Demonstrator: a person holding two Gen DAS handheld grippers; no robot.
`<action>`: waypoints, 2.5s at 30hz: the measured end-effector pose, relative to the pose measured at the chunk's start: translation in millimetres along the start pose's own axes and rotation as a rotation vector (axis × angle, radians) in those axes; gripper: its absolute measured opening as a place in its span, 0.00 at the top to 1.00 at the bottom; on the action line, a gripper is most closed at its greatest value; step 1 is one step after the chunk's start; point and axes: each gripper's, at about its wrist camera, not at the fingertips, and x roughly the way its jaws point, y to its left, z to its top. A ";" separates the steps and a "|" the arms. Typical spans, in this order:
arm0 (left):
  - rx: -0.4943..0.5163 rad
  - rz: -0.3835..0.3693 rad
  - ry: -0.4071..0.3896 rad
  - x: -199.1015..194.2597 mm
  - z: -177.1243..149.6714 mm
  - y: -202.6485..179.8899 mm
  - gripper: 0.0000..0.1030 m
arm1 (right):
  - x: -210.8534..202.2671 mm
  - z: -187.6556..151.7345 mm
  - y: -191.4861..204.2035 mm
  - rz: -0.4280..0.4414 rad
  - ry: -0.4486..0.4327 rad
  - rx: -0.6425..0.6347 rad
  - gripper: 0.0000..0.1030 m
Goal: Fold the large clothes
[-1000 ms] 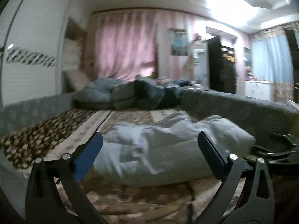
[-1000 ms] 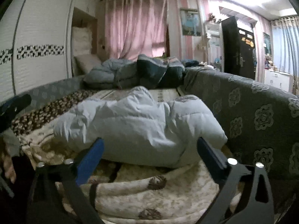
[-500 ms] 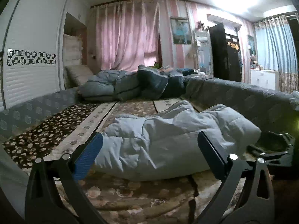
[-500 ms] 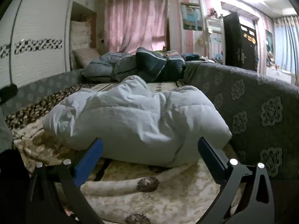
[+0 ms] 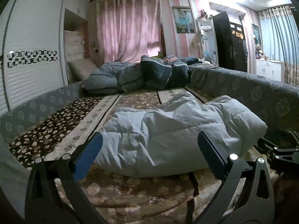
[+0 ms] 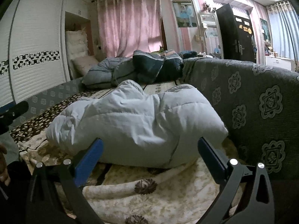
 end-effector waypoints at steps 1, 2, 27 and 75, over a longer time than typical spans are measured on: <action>0.004 -0.001 0.003 -0.6 -0.6 -1.5 0.03 | -0.7 0.3 -1.0 -0.001 -0.004 0.005 0.02; 0.006 -0.004 0.006 -0.8 -0.9 -2.2 0.03 | -1.4 1.1 -2.3 -0.002 -0.006 0.009 0.02; -0.022 0.044 0.017 -8.3 1.5 8.8 0.03 | -0.5 1.9 -14.8 0.008 -0.009 0.038 0.02; -0.041 -0.027 0.030 -3.9 -10.8 39.3 0.03 | -8.2 1.7 38.7 -0.129 -0.006 -0.140 0.02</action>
